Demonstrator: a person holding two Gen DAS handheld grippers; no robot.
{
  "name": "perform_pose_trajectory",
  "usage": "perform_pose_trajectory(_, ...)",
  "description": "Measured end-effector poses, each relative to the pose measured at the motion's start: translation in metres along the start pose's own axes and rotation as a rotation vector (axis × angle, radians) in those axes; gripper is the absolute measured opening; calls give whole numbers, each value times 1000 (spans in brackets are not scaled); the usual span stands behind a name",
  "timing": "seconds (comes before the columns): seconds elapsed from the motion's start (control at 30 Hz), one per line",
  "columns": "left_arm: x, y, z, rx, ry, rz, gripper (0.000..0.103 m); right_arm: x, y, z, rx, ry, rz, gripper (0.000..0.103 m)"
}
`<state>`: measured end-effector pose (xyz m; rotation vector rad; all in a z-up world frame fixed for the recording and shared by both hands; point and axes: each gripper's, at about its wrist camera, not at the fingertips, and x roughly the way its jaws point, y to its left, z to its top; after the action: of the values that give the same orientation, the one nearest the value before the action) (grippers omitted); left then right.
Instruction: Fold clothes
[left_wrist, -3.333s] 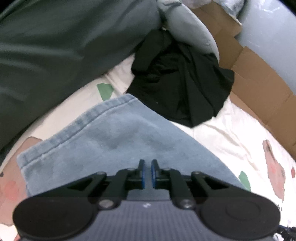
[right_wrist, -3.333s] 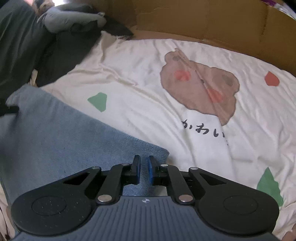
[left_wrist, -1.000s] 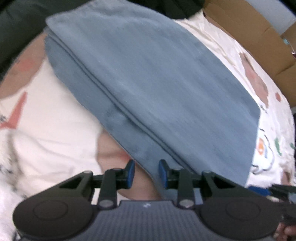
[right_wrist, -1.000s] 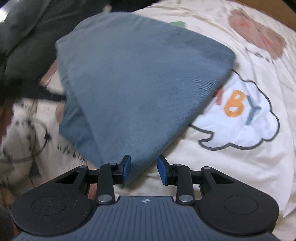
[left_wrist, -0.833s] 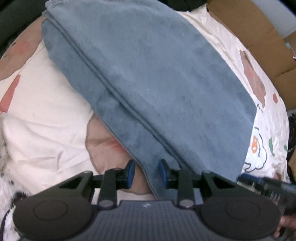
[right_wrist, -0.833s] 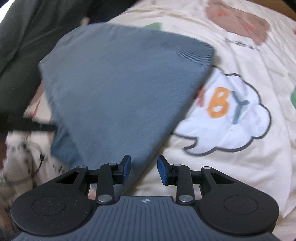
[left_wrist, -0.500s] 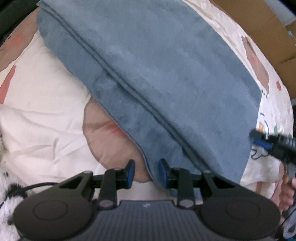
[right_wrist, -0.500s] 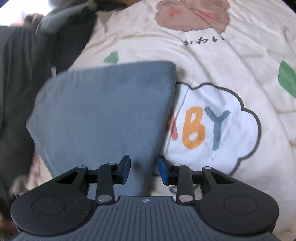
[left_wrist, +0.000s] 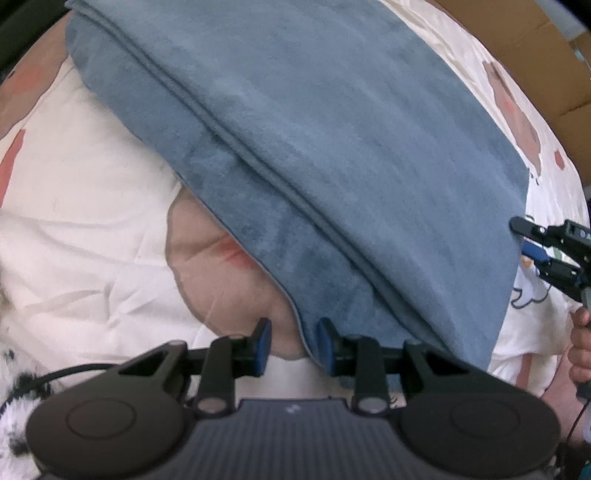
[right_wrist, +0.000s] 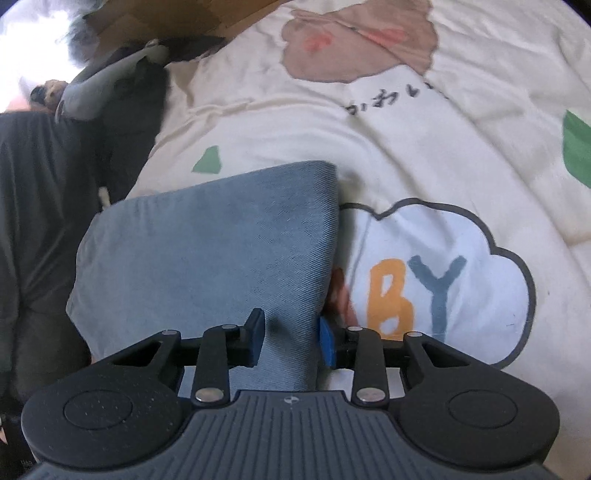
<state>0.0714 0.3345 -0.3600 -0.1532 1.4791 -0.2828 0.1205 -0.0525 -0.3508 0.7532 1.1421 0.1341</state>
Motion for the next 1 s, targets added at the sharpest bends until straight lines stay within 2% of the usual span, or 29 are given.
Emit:
perform_pose_trajectory(0.13,1,0,0,11,-13,7,31,11,-15,6,83,-18,49,34)
perform_pose_trajectory(0.27,0,-1,1,17,-17,21,31,16,-22,12,134,1,94,34)
perform_pose_trajectory(0.3,0,0,1,16,-20,22,31,15,-22,14,133,9,99,26)
perform_pose_trajectory(0.4,0,1,1,18,-28,23,31,7,-17,19,103,9,115,15)
perform_pose_trajectory(0.53,-1,3,2,14,-34,23,31,-2,-17,26,104,-8,142,16)
perform_pose_trajectory(0.73,-2,8,4,1,-43,21,31,21,-28,44,129,23,137,20)
perform_pose_trajectory(0.87,-3,10,7,-1,-40,21,31,26,-31,49,153,53,177,24)
perform_pose_trajectory(1.0,-3,13,10,0,-43,23,31,16,-29,55,124,85,268,25)
